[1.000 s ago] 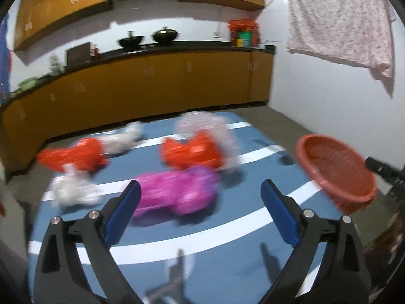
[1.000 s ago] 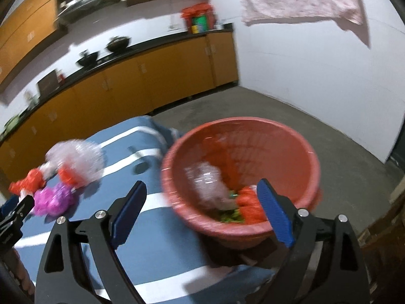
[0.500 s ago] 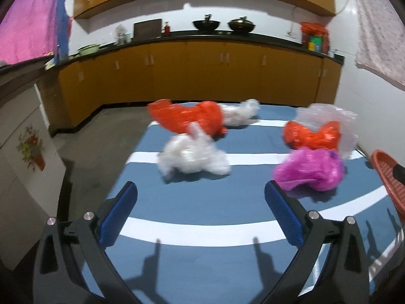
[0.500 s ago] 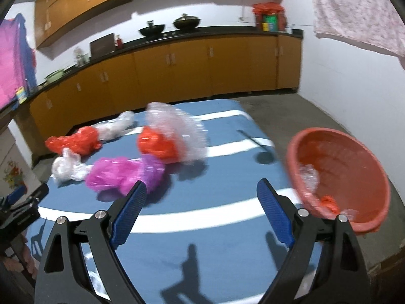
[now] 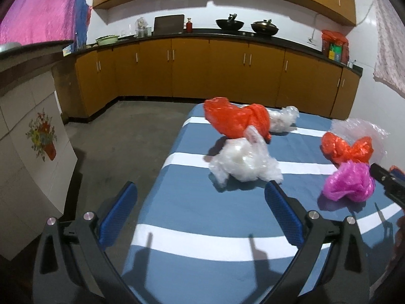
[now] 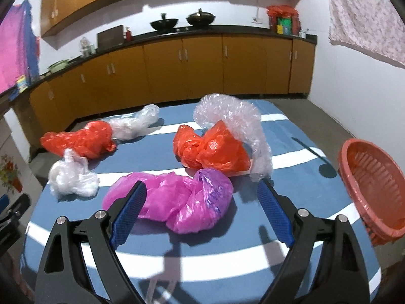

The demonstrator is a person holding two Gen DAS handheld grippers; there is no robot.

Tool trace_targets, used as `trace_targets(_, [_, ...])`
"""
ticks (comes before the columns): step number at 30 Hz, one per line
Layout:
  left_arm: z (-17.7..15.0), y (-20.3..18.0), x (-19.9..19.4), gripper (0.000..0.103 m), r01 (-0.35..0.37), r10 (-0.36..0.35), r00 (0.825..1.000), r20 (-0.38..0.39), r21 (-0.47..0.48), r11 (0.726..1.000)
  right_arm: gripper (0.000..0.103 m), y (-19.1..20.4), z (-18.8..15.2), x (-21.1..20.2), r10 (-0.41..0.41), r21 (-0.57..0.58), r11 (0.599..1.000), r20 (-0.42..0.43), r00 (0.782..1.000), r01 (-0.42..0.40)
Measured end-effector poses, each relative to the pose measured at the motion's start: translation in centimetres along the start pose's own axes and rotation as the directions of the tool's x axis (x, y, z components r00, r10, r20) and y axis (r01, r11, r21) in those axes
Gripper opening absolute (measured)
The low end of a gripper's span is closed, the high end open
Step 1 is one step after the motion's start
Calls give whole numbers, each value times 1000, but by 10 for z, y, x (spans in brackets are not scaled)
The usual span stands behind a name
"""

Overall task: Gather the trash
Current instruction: 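Move both tools back over the mat toward the pink and white bags, then grasp the white plastic bag with the left tool while the right tool grasps the pink bag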

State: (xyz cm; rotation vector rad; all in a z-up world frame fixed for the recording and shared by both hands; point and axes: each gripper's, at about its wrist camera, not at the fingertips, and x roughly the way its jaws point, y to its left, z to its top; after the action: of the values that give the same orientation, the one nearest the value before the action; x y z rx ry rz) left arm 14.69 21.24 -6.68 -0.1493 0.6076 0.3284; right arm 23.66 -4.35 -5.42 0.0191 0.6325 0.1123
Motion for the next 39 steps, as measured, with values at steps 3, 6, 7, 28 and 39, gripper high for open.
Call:
trace_targets(3, [3, 7, 5, 99, 3, -3, 1000, 2, -11, 1000, 91, 1, 1, 11, -34, 24, 999, -13, 999, 34])
trace_targets(6, [7, 9, 11, 99, 15, -15, 1000, 6, -13, 1000, 95, 3, 1, 17, -48, 26, 998, -20, 999, 49])
trace_targets(7, [8, 8, 12, 99, 18, -18, 1000, 8, -12, 1000, 96, 4, 0, 20, -48, 23, 999, -27, 998, 49])
trace_targets(28, [37, -28, 88, 99, 166, -158, 982, -106, 67, 984, 49, 8, -6, 33, 133, 17, 991, -134, 982, -132])
trace_targets(39, [33, -37, 101, 72, 221, -207, 964, -169, 66, 973, 39, -14, -12, 12, 110, 13, 994, -100, 989, -109])
